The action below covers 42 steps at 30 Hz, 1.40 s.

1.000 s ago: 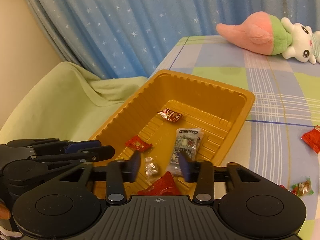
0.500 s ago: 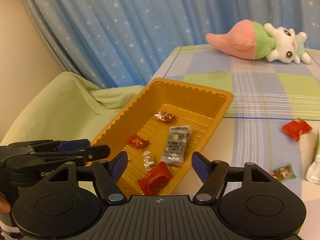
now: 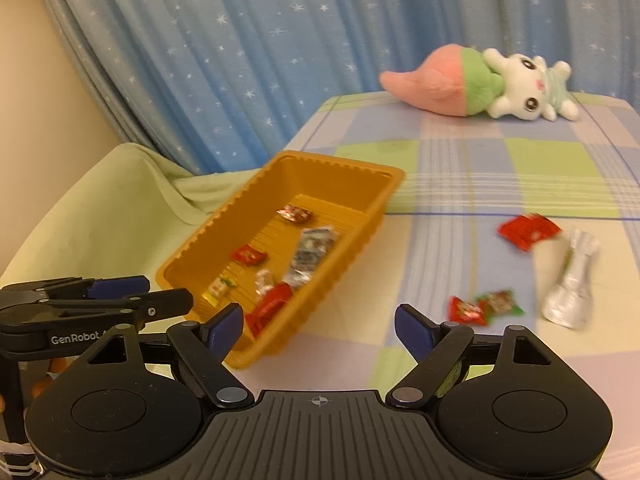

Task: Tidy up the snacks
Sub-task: 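Withdraw both open tools from the tray toward the remaining snacks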

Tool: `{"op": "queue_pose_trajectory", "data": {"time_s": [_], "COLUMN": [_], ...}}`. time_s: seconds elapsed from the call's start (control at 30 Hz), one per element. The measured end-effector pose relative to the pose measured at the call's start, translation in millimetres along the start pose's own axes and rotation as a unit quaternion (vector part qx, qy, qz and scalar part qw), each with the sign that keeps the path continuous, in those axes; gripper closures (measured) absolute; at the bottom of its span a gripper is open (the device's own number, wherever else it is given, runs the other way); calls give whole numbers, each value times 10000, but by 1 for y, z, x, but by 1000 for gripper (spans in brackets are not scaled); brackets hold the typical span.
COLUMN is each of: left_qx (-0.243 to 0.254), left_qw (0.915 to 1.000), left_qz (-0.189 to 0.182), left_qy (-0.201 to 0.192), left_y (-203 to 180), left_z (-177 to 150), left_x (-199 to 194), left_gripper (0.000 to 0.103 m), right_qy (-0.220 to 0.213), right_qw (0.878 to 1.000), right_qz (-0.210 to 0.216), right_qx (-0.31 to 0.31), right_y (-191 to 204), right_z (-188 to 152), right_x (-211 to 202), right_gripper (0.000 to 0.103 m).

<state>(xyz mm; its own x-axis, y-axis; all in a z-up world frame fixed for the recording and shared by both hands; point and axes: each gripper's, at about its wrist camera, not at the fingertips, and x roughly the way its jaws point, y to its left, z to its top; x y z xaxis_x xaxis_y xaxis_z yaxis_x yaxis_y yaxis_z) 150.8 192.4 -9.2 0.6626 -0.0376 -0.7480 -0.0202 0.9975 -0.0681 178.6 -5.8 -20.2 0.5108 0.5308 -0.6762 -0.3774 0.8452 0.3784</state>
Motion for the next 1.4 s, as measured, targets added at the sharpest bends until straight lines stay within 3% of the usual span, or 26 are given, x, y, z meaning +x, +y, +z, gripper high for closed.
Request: {"op": "queue_pose_trajectory", "data": {"time_s": [0.73, 1.4], "left_qx": [324, 595], "left_qw": [9985, 9962], "left_qz": [-242, -153], "left_qy": [375, 622], "left_y": [-128, -187], "left_z": [-28, -41], "left_x": [16, 63], "left_gripper": [36, 36], "right_qy": [288, 502], "right_qw": [9976, 9935], "right_qz": [-442, -799], "right_qx": [446, 632], "right_y": [-122, -197], "right_z": [-38, -47], "right_x": [-71, -85], "right_gripper": [18, 18]}}
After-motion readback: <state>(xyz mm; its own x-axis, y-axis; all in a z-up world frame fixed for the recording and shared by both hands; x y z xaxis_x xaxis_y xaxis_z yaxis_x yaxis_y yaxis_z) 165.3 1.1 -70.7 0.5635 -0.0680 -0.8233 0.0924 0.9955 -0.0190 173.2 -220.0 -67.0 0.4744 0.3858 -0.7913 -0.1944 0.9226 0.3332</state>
